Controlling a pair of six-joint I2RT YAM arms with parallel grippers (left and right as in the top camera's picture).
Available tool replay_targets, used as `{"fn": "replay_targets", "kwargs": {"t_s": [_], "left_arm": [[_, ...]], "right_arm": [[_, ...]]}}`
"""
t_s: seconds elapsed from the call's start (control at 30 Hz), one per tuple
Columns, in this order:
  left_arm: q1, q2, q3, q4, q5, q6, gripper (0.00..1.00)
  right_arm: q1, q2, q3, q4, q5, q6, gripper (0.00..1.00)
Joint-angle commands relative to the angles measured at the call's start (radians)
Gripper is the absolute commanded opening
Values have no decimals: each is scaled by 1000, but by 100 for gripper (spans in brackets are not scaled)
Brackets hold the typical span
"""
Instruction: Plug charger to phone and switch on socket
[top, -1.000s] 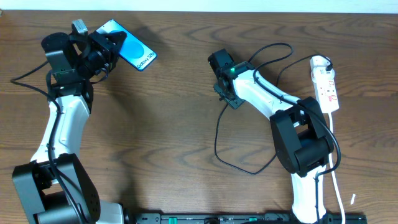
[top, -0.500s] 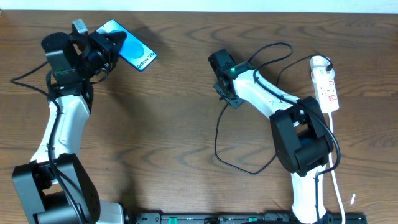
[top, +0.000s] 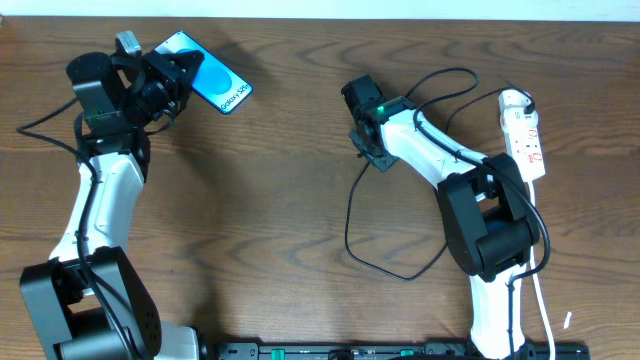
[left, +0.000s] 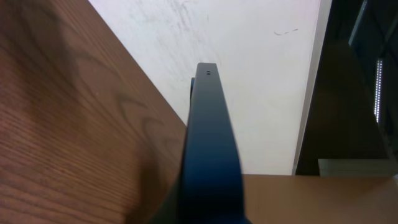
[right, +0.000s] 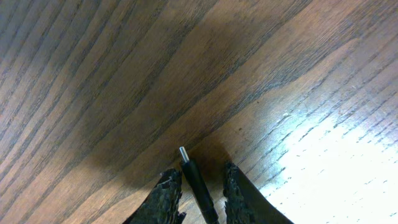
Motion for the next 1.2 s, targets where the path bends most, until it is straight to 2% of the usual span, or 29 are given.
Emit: {"fn": "replay_targets", "kwargs": {"t_s": [0.0, 0.13, 1.03, 1.1, 1.17], "left_arm": [[5, -24, 3, 10, 24, 16, 7], [5, -24, 3, 10, 24, 16, 8], [5, -24, 3, 9, 29, 16, 8], [5, -24, 3, 10, 29, 16, 7], [5, -24, 3, 10, 32, 16, 8]], "right_arm": [[-5, 29, 8, -3, -12, 5, 24], [-3, 29, 8, -3, -41, 5, 26], [17, 29, 8, -16, -67, 4, 24], [17, 29, 8, -16, -67, 4, 20], [17, 29, 8, -17, -68, 4, 7]]}}
